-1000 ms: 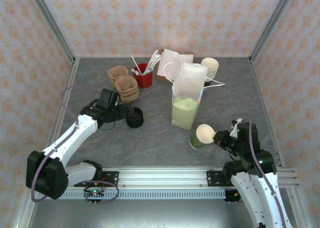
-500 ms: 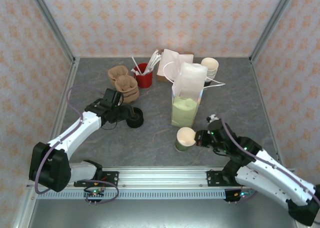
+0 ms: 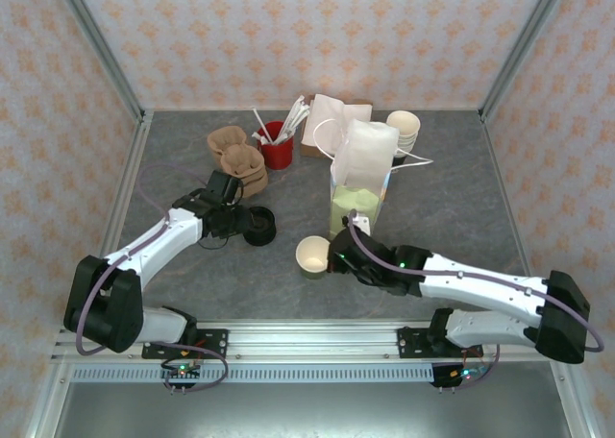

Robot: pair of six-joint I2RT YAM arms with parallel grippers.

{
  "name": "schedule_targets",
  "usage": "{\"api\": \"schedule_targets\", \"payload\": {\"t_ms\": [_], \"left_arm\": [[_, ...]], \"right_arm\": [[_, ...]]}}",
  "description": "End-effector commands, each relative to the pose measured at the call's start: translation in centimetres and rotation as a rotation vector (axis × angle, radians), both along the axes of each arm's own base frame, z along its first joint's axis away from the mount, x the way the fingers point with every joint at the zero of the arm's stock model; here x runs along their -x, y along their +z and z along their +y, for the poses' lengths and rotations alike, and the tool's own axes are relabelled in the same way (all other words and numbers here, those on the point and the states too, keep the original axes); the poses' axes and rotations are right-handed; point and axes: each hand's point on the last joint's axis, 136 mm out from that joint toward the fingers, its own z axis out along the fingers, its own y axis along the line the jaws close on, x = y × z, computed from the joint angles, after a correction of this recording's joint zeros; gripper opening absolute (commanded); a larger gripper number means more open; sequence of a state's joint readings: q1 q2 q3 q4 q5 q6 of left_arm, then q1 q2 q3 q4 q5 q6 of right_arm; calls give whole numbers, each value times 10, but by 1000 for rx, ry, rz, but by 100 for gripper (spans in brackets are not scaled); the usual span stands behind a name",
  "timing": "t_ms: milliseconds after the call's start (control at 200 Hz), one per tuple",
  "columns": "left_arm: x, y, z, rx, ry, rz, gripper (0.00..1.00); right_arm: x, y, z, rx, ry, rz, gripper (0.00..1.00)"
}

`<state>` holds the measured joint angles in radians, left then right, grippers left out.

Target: Pack the takeout coffee

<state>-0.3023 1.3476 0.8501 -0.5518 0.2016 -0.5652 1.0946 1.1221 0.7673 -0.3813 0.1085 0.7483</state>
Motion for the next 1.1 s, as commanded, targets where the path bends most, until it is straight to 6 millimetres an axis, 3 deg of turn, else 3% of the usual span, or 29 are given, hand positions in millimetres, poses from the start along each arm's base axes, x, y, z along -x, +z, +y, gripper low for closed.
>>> {"api": "schedule_targets", "payload": {"t_ms": [0, 110, 335, 781, 1096], "left_arm": [[-5, 9, 2, -31, -13, -24, 34], [-6, 8, 1, -30, -16, -21, 33], [-6, 7, 1, -33, -18, -19, 23], [-7, 4, 0, -32, -19, -14, 25], [-9, 2, -1, -27, -21, -13, 20]], "right_arm": [[-18, 26, 9, -42, -58, -83, 0], [-23, 30, 14, -38, -72, -96, 0], [-30, 13, 26, 9, -80, -68, 0], [-37, -6, 50, -1, -75, -42, 0], [-40, -8, 56, -9, -75, -41, 2]]}}
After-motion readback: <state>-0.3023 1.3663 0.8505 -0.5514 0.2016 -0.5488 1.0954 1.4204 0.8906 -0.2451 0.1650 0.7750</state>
